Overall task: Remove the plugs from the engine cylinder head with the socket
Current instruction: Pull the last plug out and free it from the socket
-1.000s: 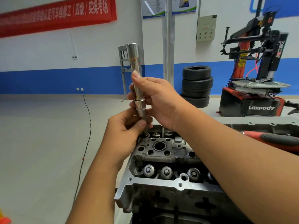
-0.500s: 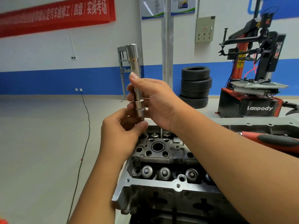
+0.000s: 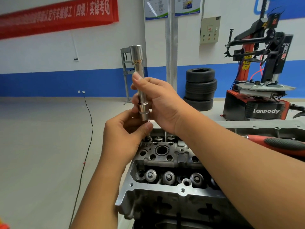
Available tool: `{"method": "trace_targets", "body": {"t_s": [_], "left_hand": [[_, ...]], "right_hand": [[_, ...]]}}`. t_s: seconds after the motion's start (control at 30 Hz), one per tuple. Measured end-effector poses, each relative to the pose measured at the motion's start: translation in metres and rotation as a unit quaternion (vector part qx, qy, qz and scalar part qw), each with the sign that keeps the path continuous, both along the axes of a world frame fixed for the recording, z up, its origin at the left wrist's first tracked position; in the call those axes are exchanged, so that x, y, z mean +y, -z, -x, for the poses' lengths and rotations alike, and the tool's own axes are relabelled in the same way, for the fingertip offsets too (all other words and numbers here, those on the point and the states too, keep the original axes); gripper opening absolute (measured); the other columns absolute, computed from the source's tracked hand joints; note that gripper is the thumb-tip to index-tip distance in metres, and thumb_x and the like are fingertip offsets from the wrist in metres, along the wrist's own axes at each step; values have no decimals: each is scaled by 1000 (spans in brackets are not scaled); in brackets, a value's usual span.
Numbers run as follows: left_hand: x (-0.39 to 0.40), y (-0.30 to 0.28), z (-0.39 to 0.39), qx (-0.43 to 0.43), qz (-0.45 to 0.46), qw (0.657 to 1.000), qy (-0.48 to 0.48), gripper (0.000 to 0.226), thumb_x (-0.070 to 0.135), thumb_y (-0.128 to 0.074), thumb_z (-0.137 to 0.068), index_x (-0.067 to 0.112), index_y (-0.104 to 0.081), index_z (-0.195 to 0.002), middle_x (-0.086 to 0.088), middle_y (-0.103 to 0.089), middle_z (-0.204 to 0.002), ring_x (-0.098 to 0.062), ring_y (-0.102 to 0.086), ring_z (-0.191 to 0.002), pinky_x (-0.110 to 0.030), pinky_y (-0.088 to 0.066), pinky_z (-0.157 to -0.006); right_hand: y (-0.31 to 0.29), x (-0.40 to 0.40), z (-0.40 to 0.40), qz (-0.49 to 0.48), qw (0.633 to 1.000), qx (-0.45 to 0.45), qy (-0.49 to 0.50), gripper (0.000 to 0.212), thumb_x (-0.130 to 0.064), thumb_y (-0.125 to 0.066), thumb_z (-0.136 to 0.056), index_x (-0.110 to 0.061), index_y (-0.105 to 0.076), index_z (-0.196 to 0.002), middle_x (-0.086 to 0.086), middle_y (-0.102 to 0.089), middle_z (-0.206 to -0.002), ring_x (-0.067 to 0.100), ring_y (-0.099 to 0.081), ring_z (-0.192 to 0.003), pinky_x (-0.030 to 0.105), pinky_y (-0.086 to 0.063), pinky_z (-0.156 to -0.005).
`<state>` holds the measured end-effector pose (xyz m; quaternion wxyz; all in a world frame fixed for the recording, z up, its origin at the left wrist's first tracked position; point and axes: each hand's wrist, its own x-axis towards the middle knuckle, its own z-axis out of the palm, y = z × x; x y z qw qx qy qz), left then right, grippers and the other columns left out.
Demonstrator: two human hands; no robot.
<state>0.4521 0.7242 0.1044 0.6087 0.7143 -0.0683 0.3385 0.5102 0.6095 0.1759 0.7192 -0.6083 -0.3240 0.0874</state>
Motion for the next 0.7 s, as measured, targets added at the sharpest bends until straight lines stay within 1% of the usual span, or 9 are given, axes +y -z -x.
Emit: {"method": "trace_targets", "body": {"t_s": [0.07,0.1,0.23,0.33,0.43,0.5,0.57,0.63,0.7], "left_hand": [[-2,-1,0,6,15,998,53,48,-7,-70,-93,37,-70,-113,8,-82,-97,-9,-78,-93,-14,-58,-78],[-3,-1,-1,4,15,998,53,49,-9,-68,-93,36,-70,-114,7,-82,-97,-11,-79,-92,-14,-58,-78],[-3,-1,-2,-18,-1,1000,-20,44,2,-83,-84,35,-71,-109,12,-81,-91,-6,-78,-86,-15,-59,-77],[-1,-1,-1,-12,1,1000,11,38,2,-77,-90,35,-72,-108,12,-81,-95,-5,-77,-91,-11,-56,-76],[-1,0,-2,-1,-5,1000,8,41,-2,-75,-90,37,-71,-103,14,-81,-93,-5,-77,-90,-10,-57,-74],[-1,0,-2,-9,-5,1000,-29,38,5,-85,-82,36,-72,-98,15,-80,-87,-5,-77,-83,-10,-57,-69],[0,1,-2,-16,-1,999,-47,35,12,-90,-77,34,-73,-98,13,-80,-85,-6,-77,-78,-12,-57,-68],[1,1,-1,-10,-6,1000,-14,34,10,-84,-84,36,-73,-104,13,-80,-90,-6,-77,-84,-11,-56,-72],[1,0,-2,6,-7,999,34,39,0,-72,-94,34,-71,-112,11,-81,-96,-7,-77,-91,-12,-56,-77]], "right_hand": [[-1,-2,0,-10,1000,-5,13,30,-44,-73,-94,-17,-62,-90,6,-70,-76,25,-65,-68,44,-54,-73],[-1,-2,0,-16,1000,-4,14,30,-42,-73,-95,-16,-60,-90,6,-71,-77,26,-65,-68,44,-54,-73],[-2,0,2,-5,1000,2,1,39,-49,-60,-102,-11,-67,-96,7,-73,-82,24,-67,-71,44,-56,-78],[-3,1,2,15,1000,-3,10,44,-53,-53,-104,-14,-70,-96,5,-70,-81,22,-66,-72,41,-55,-78],[-3,0,3,10,1000,-1,15,38,-53,-58,-101,-16,-67,-97,5,-69,-79,22,-65,-70,39,-54,-71],[-2,0,3,-4,1000,-4,9,30,-47,-65,-100,-18,-61,-93,7,-70,-80,24,-65,-68,41,-56,-72],[-1,0,2,-5,1000,-14,8,28,-43,-67,-99,-18,-59,-90,7,-72,-81,24,-66,-68,46,-57,-75],[-1,1,2,5,1000,-27,14,30,-44,-65,-100,-17,-61,-91,6,-74,-81,23,-67,-69,45,-57,-74],[-3,0,2,8,999,-34,19,31,-45,-64,-100,-16,-64,-91,5,-74,-81,22,-67,-69,40,-57,-71]]}}
